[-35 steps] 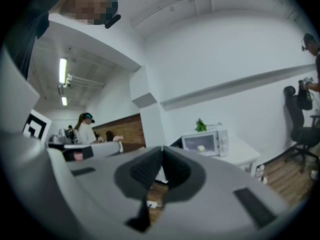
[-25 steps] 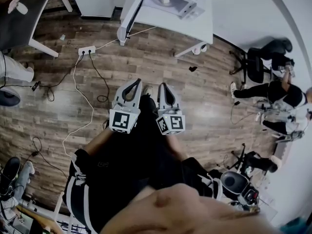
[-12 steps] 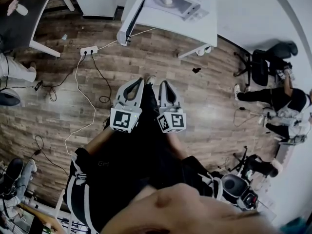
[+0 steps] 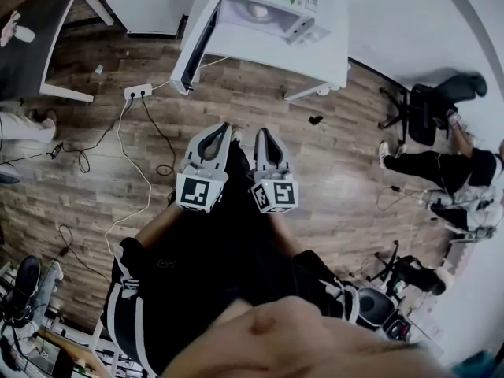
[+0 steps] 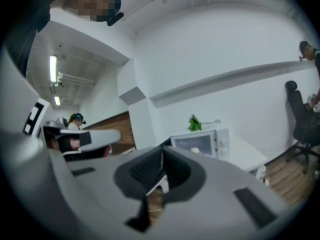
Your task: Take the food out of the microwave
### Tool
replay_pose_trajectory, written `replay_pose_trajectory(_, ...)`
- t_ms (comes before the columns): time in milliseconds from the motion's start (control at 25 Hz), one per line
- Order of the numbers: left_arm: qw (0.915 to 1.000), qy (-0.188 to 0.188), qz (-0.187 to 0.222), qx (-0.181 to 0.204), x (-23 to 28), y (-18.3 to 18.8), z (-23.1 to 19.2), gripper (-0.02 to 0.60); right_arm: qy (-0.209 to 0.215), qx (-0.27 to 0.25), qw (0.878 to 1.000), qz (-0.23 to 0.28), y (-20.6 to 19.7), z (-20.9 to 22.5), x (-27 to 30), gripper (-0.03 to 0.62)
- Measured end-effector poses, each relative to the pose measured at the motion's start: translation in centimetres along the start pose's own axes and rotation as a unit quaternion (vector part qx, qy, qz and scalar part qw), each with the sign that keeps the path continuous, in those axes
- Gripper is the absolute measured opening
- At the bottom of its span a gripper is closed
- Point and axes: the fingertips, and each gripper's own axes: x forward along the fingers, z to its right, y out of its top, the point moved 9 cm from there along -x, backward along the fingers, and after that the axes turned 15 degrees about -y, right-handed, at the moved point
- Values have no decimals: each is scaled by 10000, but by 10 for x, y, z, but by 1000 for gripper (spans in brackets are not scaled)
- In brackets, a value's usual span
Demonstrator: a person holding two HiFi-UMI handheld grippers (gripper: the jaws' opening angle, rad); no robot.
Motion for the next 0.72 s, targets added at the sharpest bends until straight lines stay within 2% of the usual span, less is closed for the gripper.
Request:
replay_pose_trajectory(280, 9999, 140, -54, -1, 86, 9, -17, 31, 225, -94, 9996, -138, 25, 50, 72, 33)
replay_pose_trajectory(440, 9994, 352, -34, -32, 127, 18, -27, 31, 479, -174, 9985, -187, 39, 73, 115, 32)
replay_pose_trajectory(720, 9976, 694, -79, -6, 166, 28, -39, 31, 911, -297, 9951, -239, 58, 97, 174, 33)
